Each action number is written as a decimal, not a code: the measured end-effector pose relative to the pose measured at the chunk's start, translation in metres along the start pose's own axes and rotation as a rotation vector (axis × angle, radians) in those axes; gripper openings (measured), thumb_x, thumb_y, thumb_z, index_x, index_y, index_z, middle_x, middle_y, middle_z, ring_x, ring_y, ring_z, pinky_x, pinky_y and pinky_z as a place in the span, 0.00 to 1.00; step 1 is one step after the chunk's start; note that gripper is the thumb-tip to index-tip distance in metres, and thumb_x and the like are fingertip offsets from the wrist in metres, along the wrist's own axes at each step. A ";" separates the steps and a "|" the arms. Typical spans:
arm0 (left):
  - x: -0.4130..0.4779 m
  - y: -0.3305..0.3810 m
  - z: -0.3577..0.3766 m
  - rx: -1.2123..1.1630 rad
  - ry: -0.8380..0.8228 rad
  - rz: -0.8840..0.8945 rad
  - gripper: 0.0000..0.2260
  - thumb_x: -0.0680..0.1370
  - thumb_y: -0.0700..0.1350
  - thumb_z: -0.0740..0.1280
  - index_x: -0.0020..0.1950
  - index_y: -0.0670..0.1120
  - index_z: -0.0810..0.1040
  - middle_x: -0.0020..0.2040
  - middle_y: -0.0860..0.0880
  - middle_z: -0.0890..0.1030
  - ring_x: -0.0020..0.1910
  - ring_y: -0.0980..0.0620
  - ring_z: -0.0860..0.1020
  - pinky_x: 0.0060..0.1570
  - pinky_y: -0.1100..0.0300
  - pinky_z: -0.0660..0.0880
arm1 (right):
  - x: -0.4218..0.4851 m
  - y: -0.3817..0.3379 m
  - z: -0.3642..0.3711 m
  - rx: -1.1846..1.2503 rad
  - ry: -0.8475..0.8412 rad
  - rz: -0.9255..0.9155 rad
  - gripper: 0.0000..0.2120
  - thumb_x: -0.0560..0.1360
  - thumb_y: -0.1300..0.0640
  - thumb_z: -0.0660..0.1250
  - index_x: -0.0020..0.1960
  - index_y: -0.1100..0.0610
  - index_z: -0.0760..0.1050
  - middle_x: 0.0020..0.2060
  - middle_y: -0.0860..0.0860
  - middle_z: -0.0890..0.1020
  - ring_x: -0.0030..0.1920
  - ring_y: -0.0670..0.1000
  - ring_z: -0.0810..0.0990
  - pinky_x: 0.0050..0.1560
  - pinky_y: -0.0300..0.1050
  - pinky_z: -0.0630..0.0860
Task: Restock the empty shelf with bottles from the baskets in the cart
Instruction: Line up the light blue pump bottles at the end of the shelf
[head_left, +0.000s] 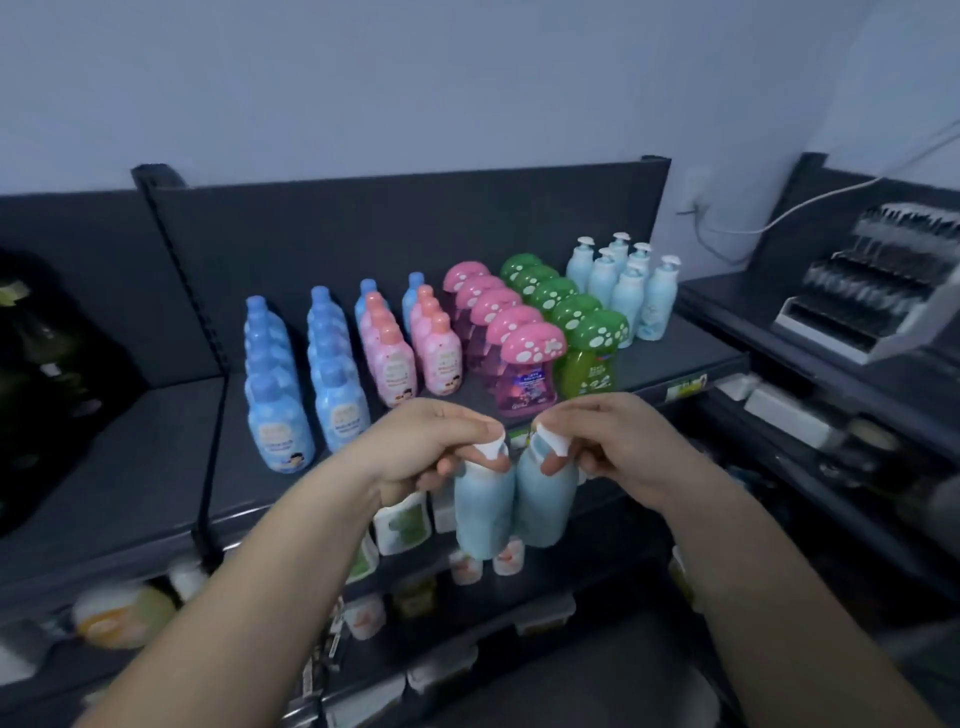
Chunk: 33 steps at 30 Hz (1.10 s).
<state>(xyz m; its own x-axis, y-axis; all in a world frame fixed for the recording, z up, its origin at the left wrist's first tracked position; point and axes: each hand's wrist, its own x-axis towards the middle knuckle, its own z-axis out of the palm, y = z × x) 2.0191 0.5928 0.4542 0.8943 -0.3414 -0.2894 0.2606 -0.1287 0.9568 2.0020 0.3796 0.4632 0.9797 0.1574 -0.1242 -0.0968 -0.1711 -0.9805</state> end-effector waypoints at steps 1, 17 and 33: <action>0.007 0.008 -0.003 0.006 -0.027 0.007 0.07 0.77 0.41 0.69 0.52 0.41 0.82 0.42 0.40 0.85 0.21 0.58 0.63 0.20 0.68 0.56 | 0.006 -0.005 -0.004 -0.003 0.019 -0.005 0.10 0.77 0.61 0.68 0.48 0.69 0.81 0.32 0.62 0.84 0.22 0.45 0.67 0.26 0.38 0.59; 0.098 0.078 0.021 -0.147 -0.261 -0.036 0.03 0.79 0.41 0.65 0.45 0.44 0.75 0.41 0.43 0.85 0.17 0.61 0.61 0.18 0.72 0.53 | 0.051 -0.042 -0.072 -0.030 0.265 -0.061 0.12 0.77 0.60 0.67 0.50 0.71 0.80 0.30 0.59 0.84 0.25 0.48 0.64 0.24 0.34 0.60; 0.200 0.120 0.103 -0.243 -0.317 -0.054 0.04 0.79 0.42 0.64 0.44 0.45 0.73 0.41 0.45 0.86 0.16 0.62 0.60 0.18 0.73 0.52 | 0.127 -0.045 -0.211 -0.080 0.212 -0.118 0.11 0.76 0.62 0.67 0.36 0.59 0.85 0.24 0.60 0.79 0.25 0.51 0.64 0.23 0.36 0.57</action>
<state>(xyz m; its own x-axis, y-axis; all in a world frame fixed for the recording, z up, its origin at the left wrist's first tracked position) 2.1912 0.4129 0.5087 0.7303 -0.6152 -0.2970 0.4168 0.0567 0.9072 2.1676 0.2017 0.5234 0.9991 -0.0258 0.0331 0.0259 -0.2410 -0.9702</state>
